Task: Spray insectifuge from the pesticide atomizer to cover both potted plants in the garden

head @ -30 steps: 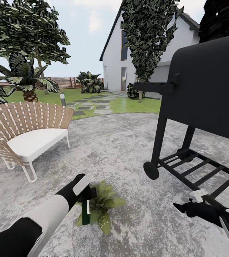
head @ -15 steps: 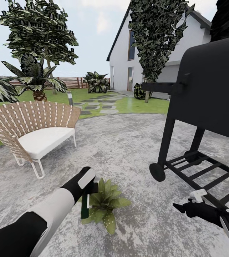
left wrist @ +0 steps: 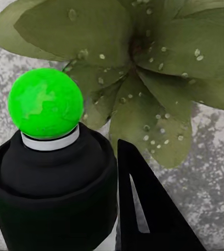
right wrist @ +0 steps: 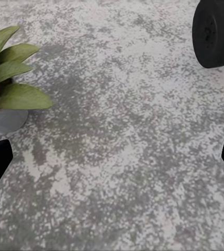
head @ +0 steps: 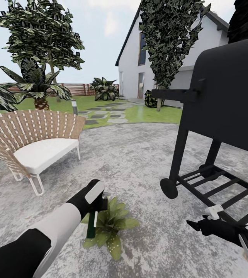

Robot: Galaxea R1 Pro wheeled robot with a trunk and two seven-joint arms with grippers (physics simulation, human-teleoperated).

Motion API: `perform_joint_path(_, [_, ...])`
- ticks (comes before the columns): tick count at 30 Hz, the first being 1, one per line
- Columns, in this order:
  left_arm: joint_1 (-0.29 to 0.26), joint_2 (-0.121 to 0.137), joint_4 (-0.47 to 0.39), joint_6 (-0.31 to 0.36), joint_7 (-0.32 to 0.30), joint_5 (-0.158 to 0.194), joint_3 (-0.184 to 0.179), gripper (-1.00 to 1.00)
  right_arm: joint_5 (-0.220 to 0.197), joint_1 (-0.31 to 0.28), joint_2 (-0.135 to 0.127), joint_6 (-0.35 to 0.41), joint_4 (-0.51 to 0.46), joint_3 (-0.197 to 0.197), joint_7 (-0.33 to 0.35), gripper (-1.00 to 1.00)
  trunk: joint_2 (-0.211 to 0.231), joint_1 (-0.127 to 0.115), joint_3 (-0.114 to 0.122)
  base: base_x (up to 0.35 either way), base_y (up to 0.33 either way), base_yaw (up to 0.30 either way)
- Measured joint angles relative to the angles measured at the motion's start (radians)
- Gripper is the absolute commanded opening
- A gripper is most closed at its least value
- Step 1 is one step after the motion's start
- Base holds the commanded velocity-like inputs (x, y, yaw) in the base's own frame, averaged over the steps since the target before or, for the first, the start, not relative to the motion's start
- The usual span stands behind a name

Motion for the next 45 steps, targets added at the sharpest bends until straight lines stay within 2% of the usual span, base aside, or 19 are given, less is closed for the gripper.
perform_joint_path(2, [0.0, 0.002, 0.049, -0.003, -0.004, -0.003, 0.001, -1.0, 0.0, 0.0, 0.0, -0.001, 0.0, 0.0, 0.0, 1.0, 0.0, 0.0, 0.0, 0.001, -0.001, 0.0])
perform_joint_path(4, [0.0, 0.002, 0.057, -0.005, -0.005, -0.002, 0.001, -1.0, 0.0, 0.0, 0.0, -0.001, 0.0, 0.0, 0.001, 1.0, 0.0, 0.0, 0.0, 0.0, 0.0, 0.0])
perform_joint_path(25, [0.0, -0.004, 0.041, -0.025, -0.018, 0.0, 0.003, -1.0, 0.0, 0.0, 0.0, -0.001, 0.0, 0.0, 0.002, 1.0, 0.0, 0.0, 0.0, 0.017, -0.011, 0.0])
perform_joint_path(29, [0.003, -0.005, 0.046, -0.035, -0.061, 0.004, 0.004, -1.0, 0.0, -0.001, 0.001, 0.007, 0.0, -0.019, 0.0, 1.0, 0.0, 0.0, 0.0, -0.218, -0.247, 0.0])
perform_joint_path(32, [0.011, -0.004, 0.07, -0.038, -0.134, 0.002, 0.004, -1.0, 0.0, -0.001, 0.001, 0.008, 0.0, -0.02, -0.001, 1.0, 0.0, 0.0, 0.0, -0.256, -0.231, 0.0])
perform_joint_path(35, [0.019, -0.002, 0.089, -0.051, -0.148, -0.001, 0.004, -1.0, 0.0, -0.001, 0.002, 0.01, 0.001, -0.019, -0.003, 1.0, 0.0, 0.0, 0.0, -0.269, -0.205, 0.0])
perform_joint_path(37, [0.027, -0.001, 0.121, -0.092, -0.17, 0.001, 0.004, -1.0, 0.001, -0.001, 0.005, 0.017, 0.001, -0.018, -0.006, 1.0, 0.0, 0.0, 0.0, -0.294, -0.161, 0.0])
perform_joint_path(39, [0.063, 0.0, 0.125, -0.157, -0.193, -0.001, 0.003, -1.0, 0.005, -0.001, 0.006, 0.044, 0.003, -0.016, -0.009, 1.0, 0.0, 0.0, 0.0, -0.22, -0.085, 0.0])
perform_joint_path(40, [0.095, 0.0, 0.119, -0.219, -0.199, 0.0, 0.002, -1.0, 0.007, -0.001, 0.006, 0.051, 0.004, -0.016, -0.01, 1.0, 0.0, 0.0, 0.0, -0.051, -0.019, 0.0])
perform_joint_path(41, [0.146, 0.0, 0.111, -0.333, -0.213, -0.002, 0.001, -1.0, 0.01, -0.001, 0.008, 0.057, 0.005, -0.014, -0.011, 1.0, 0.0, 0.0, 0.0, -0.026, -0.01, 0.0])
perform_joint_path(43, [0.202, 0.0, 0.108, -0.457, -0.233, -0.001, -0.004, -1.0, 0.012, -0.001, 0.01, 0.058, 0.008, -0.011, -0.014, 1.0, 0.0, 0.0, 0.0, -0.01, -0.004, 0.0])
perform_joint_path(44, [0.227, 0.0, 0.108, -0.517, -0.247, -0.001, -0.025, -1.0, 0.013, -0.001, 0.011, 0.057, 0.008, -0.009, -0.015, 1.0, 0.0, 0.0, 0.0, -0.004, -0.001, 0.0])
perform_joint_path(45, [0.253, -0.001, 0.108, -0.585, -0.262, 0.001, -0.064, -1.0, 0.012, -0.001, 0.011, 0.052, 0.009, -0.006, -0.015, 1.0, 0.0, 0.0, 0.0, 0.0, 0.0, 0.0])
